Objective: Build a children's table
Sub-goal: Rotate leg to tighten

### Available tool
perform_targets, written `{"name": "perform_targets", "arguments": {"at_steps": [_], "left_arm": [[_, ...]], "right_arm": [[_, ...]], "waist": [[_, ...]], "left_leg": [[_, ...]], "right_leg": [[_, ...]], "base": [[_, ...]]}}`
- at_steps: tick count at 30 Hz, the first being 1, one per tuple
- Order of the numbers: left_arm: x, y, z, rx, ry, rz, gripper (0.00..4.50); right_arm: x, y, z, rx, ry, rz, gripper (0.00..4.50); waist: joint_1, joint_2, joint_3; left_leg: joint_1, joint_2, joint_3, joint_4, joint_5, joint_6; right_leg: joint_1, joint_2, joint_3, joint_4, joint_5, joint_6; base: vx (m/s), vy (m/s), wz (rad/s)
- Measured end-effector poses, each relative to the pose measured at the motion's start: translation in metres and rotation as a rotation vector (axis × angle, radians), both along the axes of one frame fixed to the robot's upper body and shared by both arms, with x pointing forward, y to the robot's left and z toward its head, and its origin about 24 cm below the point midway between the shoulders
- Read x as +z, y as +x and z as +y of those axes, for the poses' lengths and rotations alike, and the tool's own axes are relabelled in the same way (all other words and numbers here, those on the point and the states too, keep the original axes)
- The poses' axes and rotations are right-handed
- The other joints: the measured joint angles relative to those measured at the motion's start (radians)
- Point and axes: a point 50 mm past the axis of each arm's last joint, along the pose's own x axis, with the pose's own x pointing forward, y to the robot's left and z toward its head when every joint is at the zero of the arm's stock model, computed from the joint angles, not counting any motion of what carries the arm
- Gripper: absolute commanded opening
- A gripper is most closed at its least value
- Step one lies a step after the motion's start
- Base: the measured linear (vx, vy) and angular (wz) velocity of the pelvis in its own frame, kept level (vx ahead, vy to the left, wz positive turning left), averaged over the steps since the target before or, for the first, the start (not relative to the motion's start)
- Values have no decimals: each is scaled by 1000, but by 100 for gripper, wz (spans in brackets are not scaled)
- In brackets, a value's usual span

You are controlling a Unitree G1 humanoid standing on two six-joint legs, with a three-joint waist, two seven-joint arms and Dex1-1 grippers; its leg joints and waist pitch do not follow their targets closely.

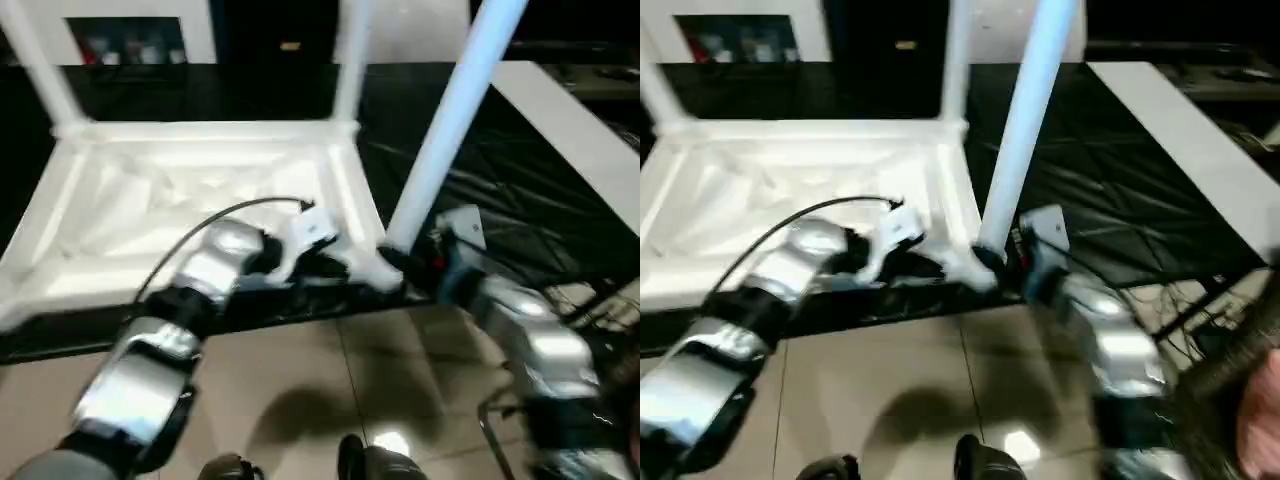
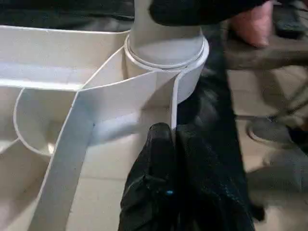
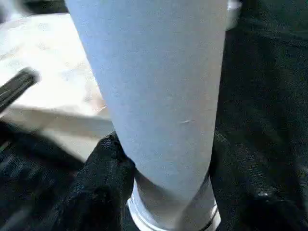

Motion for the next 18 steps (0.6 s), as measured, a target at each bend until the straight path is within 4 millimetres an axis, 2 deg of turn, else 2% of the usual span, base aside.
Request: {"name": "perform_targets", "arguments": {"at_steps": [1, 2, 3, 4, 5, 6, 7, 8, 12, 14, 18], "left_arm": [[0, 2, -5, 27, -1, -9, 0], [-1, 2, -10, 47, -1, -19, 0], [4, 5, -11, 63, -5, -41, 0], [4, 5, -11, 71, -11, -46, 0], [5, 5, -13, 73, -16, -47, 0], [5, 5, -15, 69, -20, -48, 0], [5, 5, -15, 64, -19, -53, 0], [6, 5, -16, 54, -14, -62, 0], [9, 5, -13, 10, 5, -110, 0], [10, 4, -12, -17, 14, -129, 0], [13, 4, -9, -92, 39, -179, 0]], "right_arm": [[0, 3, 0, -48, -7, 2, 197], [0, 6, 0, -92, -3, 8, 197], [5, 11, 4, -117, -1, -5, 197], [6, 12, 5, -128, -1, -11, 197], [7, 13, 5, -135, -2, -15, 197], [7, 14, 4, -146, -5, -21, 231], [8, 14, 5, -151, -6, -25, 252], [8, 14, 5, -157, -6, -30, 252], [10, 12, 10, -163, 3, -47, 304], [10, 9, 9, -164, 5, -55, 304], [4, -7, 0, -124, -25, -68, 347]], "waist": [[4, -3, 3], [13, -24, 1], [27, -50, 1], [41, -43, -1], [53, -35, -4], [59, -26, -9], [59, -24, -11], [58, -25, -12], [54, -20, -14], [54, -20, -14], [60, -20, -14]], "left_leg": [[3, -2, 9, 1, 0, 0], [9, -5, 35, 1, 0, 0], [18, -18, 50, 4, 0, -1], [11, -21, 38, 16, -12, 10], [1, -31, 16, 15, -19, 20], [-2, -37, -6, -4, 2, 10], [-3, -31, -8, -12, 23, -6], [-5, -29, -7, -11, 25, -8], [-7, -27, -2, -20, 24, -9], [-8, -26, -1, -23, 24, -8], [-14, -24, 0, -25, 22, -4]], "right_leg": [[-9, -3, 26, 70, -34, -15], [-4, -3, 74, 127, -61, -19], [-26, -4, 107, 135, -59, 28], [-24, -1, 106, 135, -60, 27], [-26, 2, 104, 131, -60, 27], [-26, 9, 97, 122, -57, 22], [-26, 17, 94, 117, -47, 15], [-27, 18, 94, 114, -35, 12], [-27, 19, 93, 99, -27, 3], [-27, 19, 93, 92, -25, 3], [-28, 19, 92, 84, -23, 5]], "base": [[-97, 9, 7], [11, -87, 22], [75, -125, -1], [75, -125, -1], [64, -73, -26], [84, -43, -16], [84, -43, -16], [0, 0, 0], [0, 0, 0], [0, 0, 0], [0, 0, 0]]}}
